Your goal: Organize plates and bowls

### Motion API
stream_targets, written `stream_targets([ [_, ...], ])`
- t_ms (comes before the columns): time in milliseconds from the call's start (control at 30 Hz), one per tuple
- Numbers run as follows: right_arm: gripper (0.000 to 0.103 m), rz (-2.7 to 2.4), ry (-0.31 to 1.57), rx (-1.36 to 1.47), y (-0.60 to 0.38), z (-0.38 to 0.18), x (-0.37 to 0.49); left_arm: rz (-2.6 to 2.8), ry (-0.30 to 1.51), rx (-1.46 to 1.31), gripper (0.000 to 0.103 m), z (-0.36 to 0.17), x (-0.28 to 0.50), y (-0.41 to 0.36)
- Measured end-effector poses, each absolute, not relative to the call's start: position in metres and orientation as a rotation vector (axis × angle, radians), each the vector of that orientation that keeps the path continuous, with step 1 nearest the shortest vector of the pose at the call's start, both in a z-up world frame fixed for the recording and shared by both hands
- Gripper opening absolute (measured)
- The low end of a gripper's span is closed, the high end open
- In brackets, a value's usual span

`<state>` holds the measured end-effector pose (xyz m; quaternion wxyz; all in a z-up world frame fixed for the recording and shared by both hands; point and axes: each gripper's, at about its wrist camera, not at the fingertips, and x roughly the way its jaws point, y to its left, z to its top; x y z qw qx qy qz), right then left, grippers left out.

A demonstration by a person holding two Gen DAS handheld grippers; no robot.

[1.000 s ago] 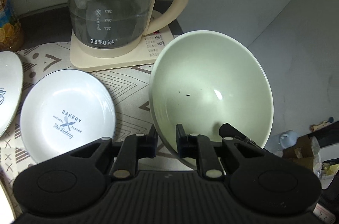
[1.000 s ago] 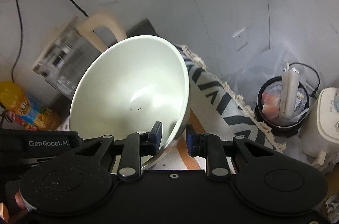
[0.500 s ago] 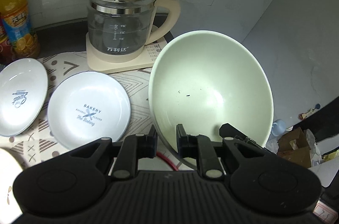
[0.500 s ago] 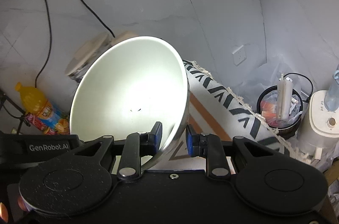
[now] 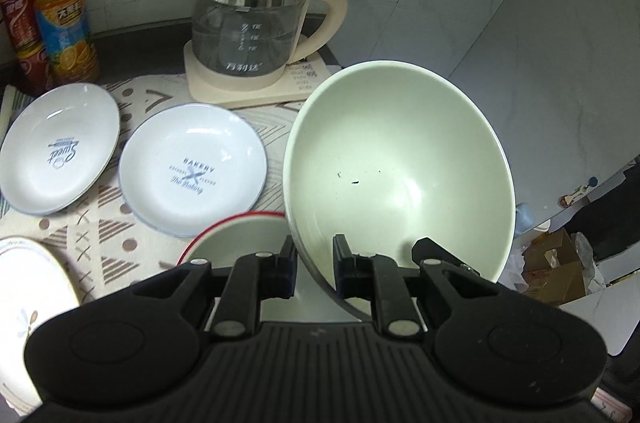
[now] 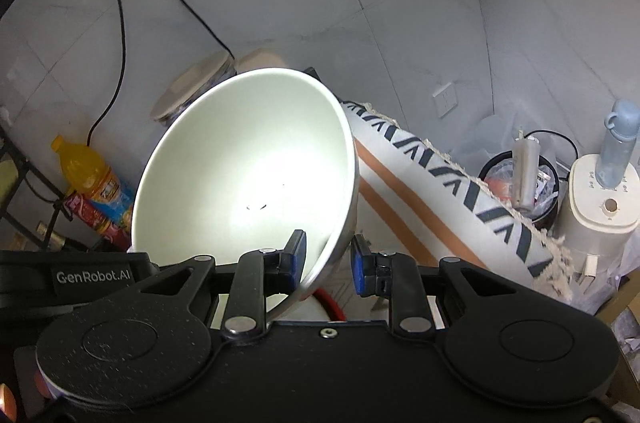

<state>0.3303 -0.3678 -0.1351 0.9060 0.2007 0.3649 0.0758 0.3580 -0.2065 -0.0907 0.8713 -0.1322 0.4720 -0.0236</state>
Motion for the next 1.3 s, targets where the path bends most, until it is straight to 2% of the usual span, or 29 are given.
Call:
stream_targets([
  [900,0.025,0.204,0.862,0.237,-0.314,-0.168,0.304,0.049,1.121,-0.367,0.019,-0.145,0.322,-0.169],
  [1133,0.029,0.207,0.870,0.204,-0.308,-0.170,0.309,0.098,1.162,-0.374,0.022,-0.149,0.326,-0.161],
  [1167,0.031,0.206,0.872,0.203,-0.308,-0.169,0.311,0.098,1.160,-0.380,0.024,-0.147,0.326,-0.160],
  [1300,0.032,0.198,0.879,0.216,-0.312,-0.167,0.315,0.116,1.134,-0.342,0.044,-0.135,0.325,-0.161],
])
